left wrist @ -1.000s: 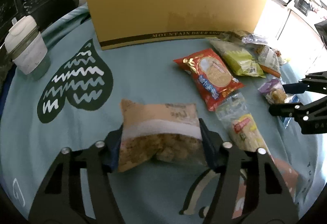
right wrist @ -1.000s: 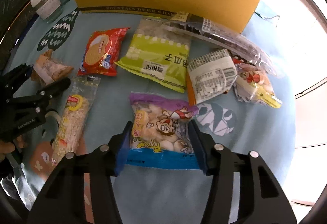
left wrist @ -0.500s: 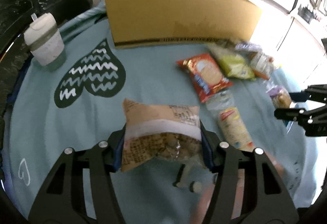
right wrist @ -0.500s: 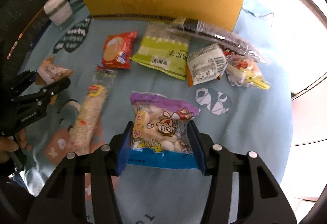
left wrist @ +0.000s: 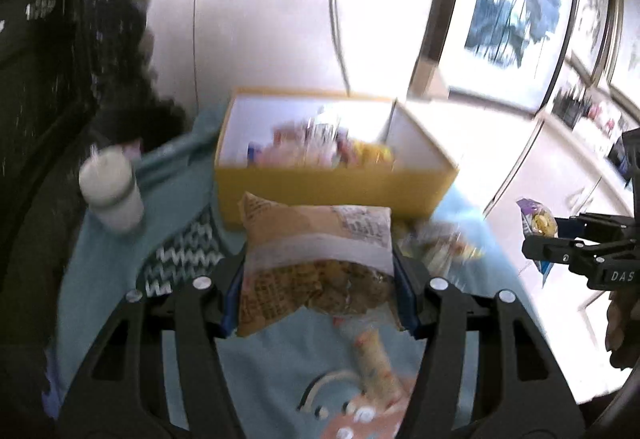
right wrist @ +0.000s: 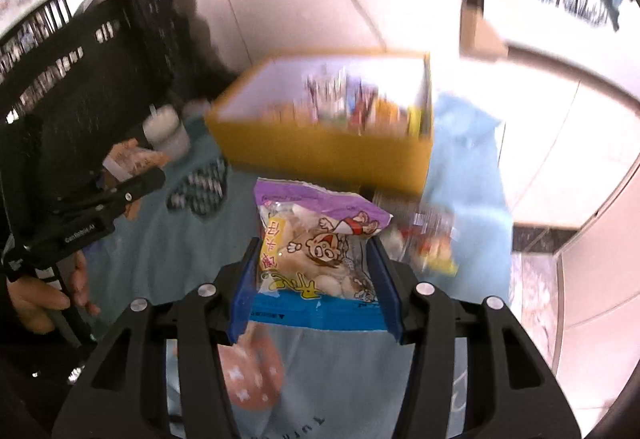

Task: Organize snacks
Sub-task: 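Carry the cartoon bag and brown pack over the yellow box and open both tools, then move the left tool to the long rice-stick bag while the right tool reaches the egg-cake bag, then grasp the rice-stick bag with the left tool while the right tool grasps the egg-cake bag, then carry the rice-stick bag and egg-cake bag into the yellow box and release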

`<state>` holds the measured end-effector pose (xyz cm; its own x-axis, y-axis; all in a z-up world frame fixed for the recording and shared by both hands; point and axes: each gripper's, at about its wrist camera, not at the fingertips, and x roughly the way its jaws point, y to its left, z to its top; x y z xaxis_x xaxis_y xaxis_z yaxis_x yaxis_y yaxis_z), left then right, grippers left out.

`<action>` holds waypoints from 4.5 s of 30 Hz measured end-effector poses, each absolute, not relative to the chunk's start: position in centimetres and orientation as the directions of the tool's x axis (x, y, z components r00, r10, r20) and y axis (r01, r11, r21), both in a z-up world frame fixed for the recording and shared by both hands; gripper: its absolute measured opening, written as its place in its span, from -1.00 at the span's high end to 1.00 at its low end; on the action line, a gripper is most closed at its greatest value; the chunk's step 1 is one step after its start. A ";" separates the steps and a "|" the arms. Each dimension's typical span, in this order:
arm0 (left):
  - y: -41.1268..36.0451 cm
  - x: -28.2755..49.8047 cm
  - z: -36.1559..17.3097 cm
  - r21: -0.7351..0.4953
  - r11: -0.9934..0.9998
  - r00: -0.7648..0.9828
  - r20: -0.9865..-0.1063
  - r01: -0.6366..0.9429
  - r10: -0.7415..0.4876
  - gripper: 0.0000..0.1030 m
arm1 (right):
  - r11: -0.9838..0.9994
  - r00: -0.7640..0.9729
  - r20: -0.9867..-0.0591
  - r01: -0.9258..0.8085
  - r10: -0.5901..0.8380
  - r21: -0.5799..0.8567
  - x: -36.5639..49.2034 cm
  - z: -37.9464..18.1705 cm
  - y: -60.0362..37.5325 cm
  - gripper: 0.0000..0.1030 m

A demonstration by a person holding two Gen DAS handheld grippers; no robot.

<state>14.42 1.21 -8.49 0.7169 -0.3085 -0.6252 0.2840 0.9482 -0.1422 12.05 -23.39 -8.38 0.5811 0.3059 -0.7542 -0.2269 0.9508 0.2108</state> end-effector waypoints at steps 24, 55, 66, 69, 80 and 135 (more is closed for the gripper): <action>-4.2 29.5 1.4 0.009 0.961 0.801 -0.555 0.278 -0.226 -0.18 | 0.967 0.722 -0.645 -0.223 0.251 0.127 26.8 3.6 -24.9 -0.03; -2.0 25.1 -7.5 0.019 0.980 0.710 -0.692 0.196 -0.128 -0.94 | 0.985 0.553 -0.816 -0.136 0.167 0.109 23.7 -7.8 -27.0 -0.39; -3.3 13.1 -21.5 -0.009 0.932 0.491 -0.848 0.361 -0.199 -0.94 | 0.995 0.345 -0.933 -0.002 0.099 0.105 16.2 -21.8 -29.1 -0.39; -3.9 12.0 -22.6 -0.006 0.928 0.483 -0.853 0.374 -0.200 -0.94 | 0.999 0.370 -0.927 -0.030 0.052 0.044 16.3 -22.2 -29.0 -0.39; -5.1 11.2 -24.6 -0.032 0.939 0.481 -0.852 0.341 -0.204 -0.94 | 0.999 0.397 -0.917 -0.002 0.040 0.042 19.6 -23.0 -30.7 -0.39; -5.4 8.3 -21.9 -0.053 0.881 0.531 -0.780 0.471 -0.331 0.46 | 0.975 0.403 -0.888 -0.073 0.221 0.209 16.3 -22.7 -28.5 0.14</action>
<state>8.25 -5.45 -21.91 0.5312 -0.3308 -0.7800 0.4709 0.8806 -0.0528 16.33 -28.55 -22.73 0.4026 0.2207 -0.8884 -0.0735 0.9752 0.2090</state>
